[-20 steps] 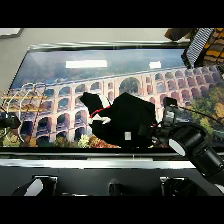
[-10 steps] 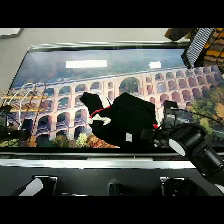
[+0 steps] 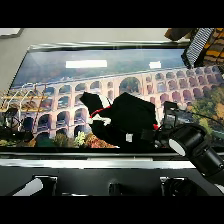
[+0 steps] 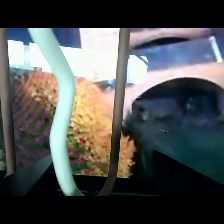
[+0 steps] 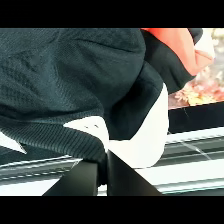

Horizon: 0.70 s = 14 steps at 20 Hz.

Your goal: Fold the clothes and pants, and hang the long-sleeved shirts on hangers.

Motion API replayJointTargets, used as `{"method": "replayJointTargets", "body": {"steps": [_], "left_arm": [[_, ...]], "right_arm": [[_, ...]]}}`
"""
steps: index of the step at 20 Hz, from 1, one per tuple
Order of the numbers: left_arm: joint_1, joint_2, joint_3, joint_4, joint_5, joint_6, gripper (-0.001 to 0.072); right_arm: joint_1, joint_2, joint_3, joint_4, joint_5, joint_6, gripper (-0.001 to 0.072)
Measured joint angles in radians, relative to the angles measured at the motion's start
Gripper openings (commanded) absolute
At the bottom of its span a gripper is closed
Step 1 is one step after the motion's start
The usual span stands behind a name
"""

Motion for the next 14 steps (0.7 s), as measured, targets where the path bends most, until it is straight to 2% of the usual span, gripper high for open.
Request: {"method": "replayJointTargets", "body": {"steps": [2,3,4,6,7,9,14], "left_arm": [[0.000,-0.016,0.000,0.000,0.008,0.003,0.0594],[0.000,-0.022,0.000,0.000,0.013,0.003,0.0535],[0.000,-0.027,0.000,0.000,0.019,0.003,0.0397],[0.000,-0.035,0.000,0.000,0.031,0.004,0.0205],[0.000,-0.038,0.000,-0.001,0.035,0.005,0.0176],[0.000,-0.041,0.000,-0.001,0.042,0.006,0.0049],[0.000,-0.042,0.010,-0.002,0.059,0.007,0.0034]], "right_arm": [[0.000,0.000,0.000,0.000,0.000,0.000,0.0054],[0.000,0.000,0.000,0.000,0.000,0.000,0.0054],[0.000,0.000,0.000,0.000,0.000,-0.002,0.0054],[0.000,0.000,0.000,0.000,0.000,-0.003,0.0054],[0.000,0.000,0.000,-0.001,0.000,-0.003,0.0054],[0.000,0.000,0.000,-0.001,0.000,-0.003,0.0054],[0.000,0.000,0.000,-0.002,-0.002,-0.002,0.0054]]}}
